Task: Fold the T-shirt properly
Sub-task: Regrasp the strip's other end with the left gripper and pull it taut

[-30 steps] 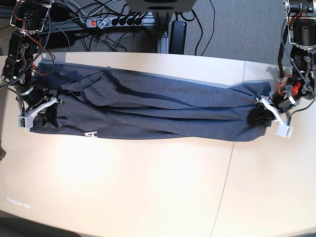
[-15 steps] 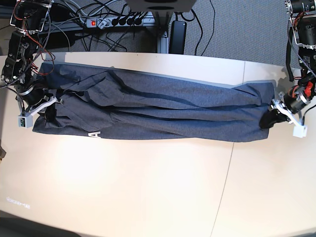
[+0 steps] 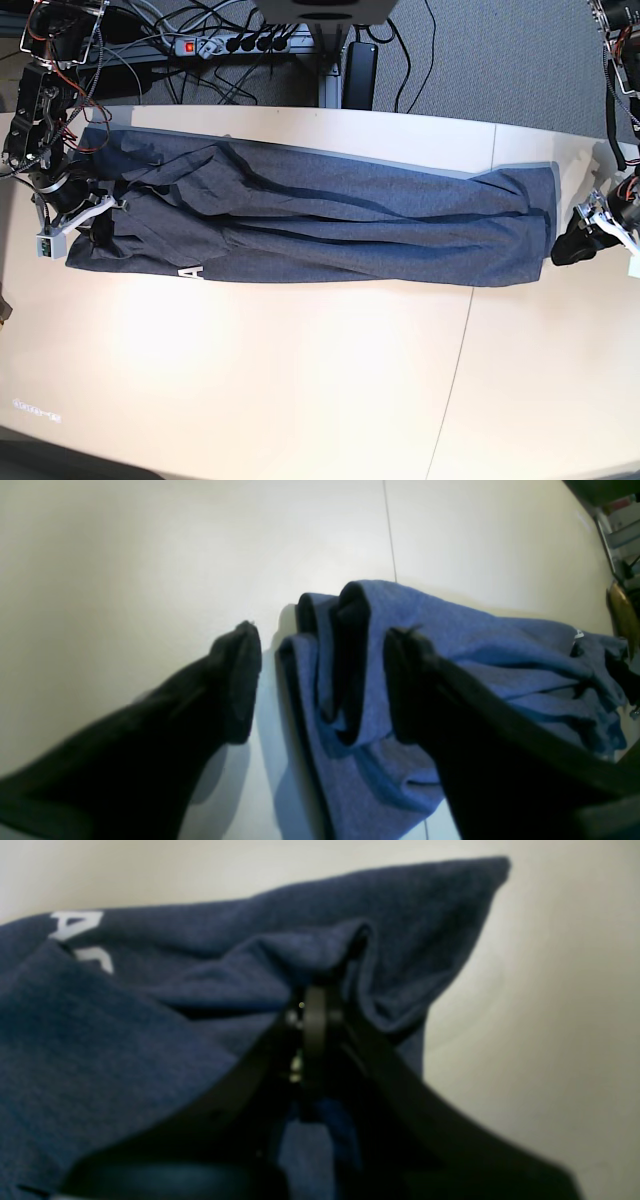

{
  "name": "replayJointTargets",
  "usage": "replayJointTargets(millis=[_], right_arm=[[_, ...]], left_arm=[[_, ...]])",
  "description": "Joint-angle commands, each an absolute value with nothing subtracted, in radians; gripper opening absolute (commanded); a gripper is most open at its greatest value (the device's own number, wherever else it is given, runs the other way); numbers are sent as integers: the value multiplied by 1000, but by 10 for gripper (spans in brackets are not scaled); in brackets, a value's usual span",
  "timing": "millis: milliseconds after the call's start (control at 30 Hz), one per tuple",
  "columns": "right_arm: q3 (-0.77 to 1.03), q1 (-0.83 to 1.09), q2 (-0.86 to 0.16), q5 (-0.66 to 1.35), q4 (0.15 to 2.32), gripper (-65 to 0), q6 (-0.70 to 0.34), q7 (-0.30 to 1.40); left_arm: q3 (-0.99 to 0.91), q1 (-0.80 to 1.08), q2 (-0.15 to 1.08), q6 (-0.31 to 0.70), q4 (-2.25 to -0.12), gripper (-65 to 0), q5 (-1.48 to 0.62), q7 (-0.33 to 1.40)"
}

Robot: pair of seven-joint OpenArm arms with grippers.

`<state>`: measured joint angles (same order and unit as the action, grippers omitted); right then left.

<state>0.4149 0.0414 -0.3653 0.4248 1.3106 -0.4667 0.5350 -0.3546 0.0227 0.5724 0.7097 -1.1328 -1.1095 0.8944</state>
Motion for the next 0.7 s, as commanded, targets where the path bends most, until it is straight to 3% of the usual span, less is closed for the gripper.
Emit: replayJointTargets(millis=[0, 667], right_arm=[[424, 31, -385, 426, 1324, -650, -544, 520], [423, 30, -385, 426, 1324, -650, -544, 520]], left_arm=[[-361, 20, 601, 698, -1145, -227, -1130, 880], [-335, 100, 601, 698, -1145, -227, -1178, 952]])
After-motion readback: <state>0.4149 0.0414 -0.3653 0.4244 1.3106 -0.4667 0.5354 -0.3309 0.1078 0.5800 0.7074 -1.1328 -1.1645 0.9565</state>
